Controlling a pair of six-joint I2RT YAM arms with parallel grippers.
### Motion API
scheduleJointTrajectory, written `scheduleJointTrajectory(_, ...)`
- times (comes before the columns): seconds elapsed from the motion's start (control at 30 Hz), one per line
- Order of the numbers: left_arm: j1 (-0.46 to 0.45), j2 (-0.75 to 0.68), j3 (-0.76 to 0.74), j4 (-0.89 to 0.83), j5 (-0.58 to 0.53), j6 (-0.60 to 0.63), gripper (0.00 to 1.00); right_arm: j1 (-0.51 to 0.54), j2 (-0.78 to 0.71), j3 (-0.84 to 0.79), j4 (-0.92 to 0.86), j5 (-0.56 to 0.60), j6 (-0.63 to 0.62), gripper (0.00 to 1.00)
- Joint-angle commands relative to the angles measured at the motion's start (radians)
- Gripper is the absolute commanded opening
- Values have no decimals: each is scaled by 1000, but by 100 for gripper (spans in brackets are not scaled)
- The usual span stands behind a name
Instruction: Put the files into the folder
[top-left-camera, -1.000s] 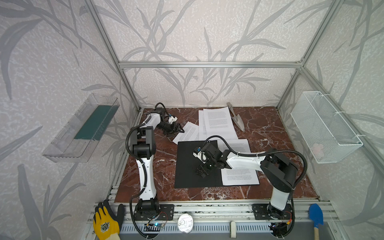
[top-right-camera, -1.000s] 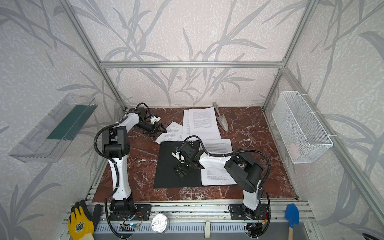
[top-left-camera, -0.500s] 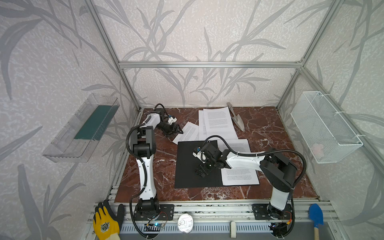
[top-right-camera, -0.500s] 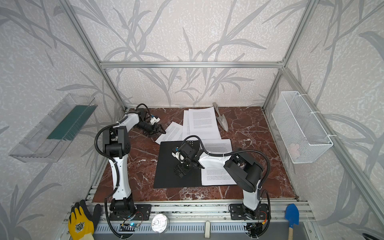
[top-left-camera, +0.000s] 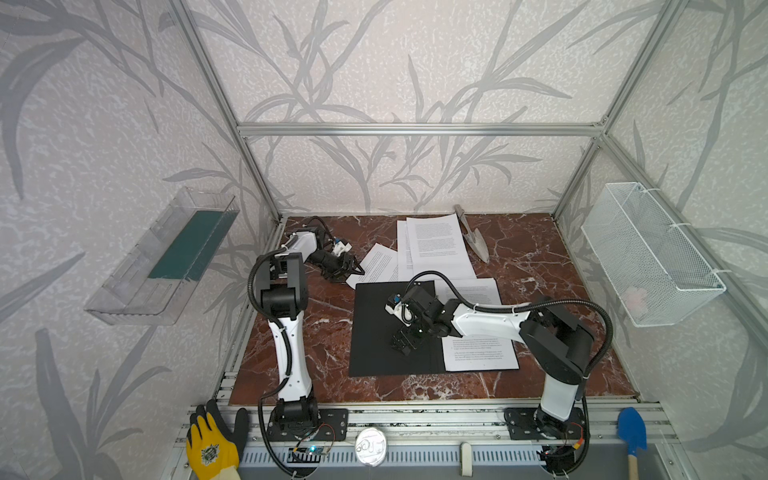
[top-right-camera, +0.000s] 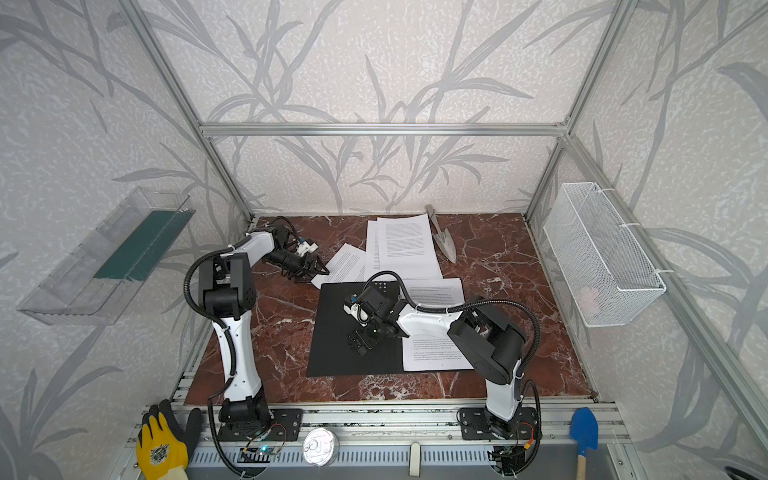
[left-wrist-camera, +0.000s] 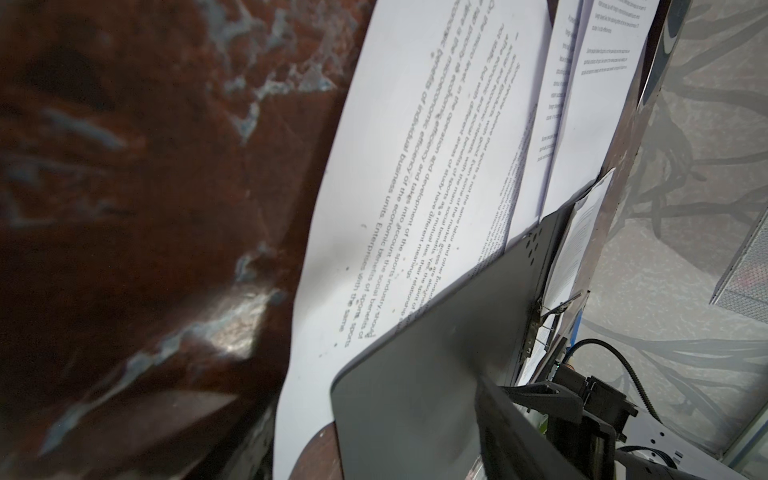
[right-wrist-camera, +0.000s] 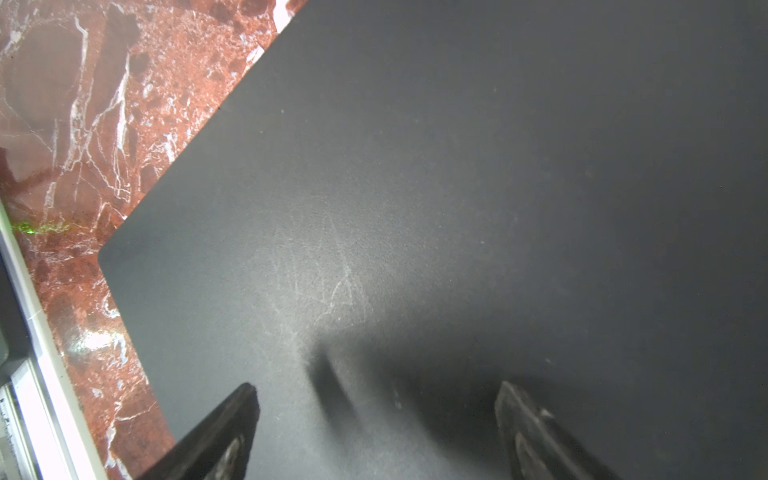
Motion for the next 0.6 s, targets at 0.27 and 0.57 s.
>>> scheduleJointTrajectory(0.27, 9, 15, 9, 5, -78, -47, 40, 3, 31, -18, -88, -25, 2, 90)
scheduleJointTrajectory(0.57, 9, 23, 27, 19, -104, -90, 12, 4, 31, -17, -88, -26, -2, 90)
